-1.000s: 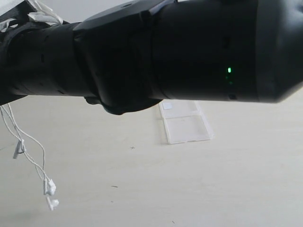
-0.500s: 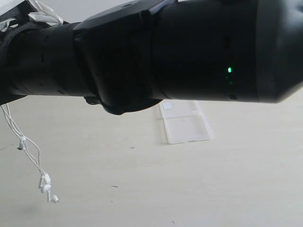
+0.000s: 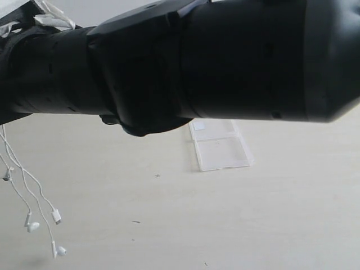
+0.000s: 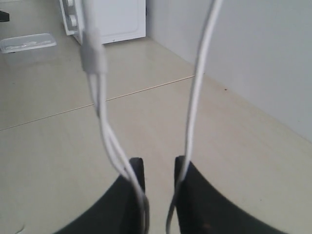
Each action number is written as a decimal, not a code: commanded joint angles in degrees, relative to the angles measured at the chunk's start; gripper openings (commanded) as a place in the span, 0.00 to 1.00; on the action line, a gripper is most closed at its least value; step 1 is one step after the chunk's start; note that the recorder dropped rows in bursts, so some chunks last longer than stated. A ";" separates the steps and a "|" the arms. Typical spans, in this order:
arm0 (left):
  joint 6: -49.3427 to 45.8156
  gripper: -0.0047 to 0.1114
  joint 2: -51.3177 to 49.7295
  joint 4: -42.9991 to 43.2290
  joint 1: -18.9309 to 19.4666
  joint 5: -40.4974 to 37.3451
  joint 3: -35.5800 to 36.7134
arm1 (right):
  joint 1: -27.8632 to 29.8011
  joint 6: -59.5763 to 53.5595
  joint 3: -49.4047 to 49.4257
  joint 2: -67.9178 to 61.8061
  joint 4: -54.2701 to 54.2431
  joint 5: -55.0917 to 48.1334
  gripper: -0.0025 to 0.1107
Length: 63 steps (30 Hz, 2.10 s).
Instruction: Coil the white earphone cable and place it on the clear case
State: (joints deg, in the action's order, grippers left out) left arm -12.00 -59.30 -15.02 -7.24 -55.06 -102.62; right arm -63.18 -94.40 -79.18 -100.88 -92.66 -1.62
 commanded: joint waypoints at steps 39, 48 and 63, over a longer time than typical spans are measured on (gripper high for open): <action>12.53 0.04 0.20 31.32 -0.08 -14.90 10.30 | -0.09 -8.64 5.88 20.62 -7.29 19.01 0.02; 13.63 0.04 0.20 29.52 -0.08 -14.90 20.14 | -0.09 -8.83 6.83 25.21 -7.29 21.11 0.02; 12.00 0.04 0.34 16.71 -0.08 -10.81 30.48 | -0.09 -7.29 6.83 26.88 -7.29 22.15 0.02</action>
State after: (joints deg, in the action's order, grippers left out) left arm 1.46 -59.21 5.73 -7.24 -67.87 -72.42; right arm -63.28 -101.70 -72.46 -74.57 -100.23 19.83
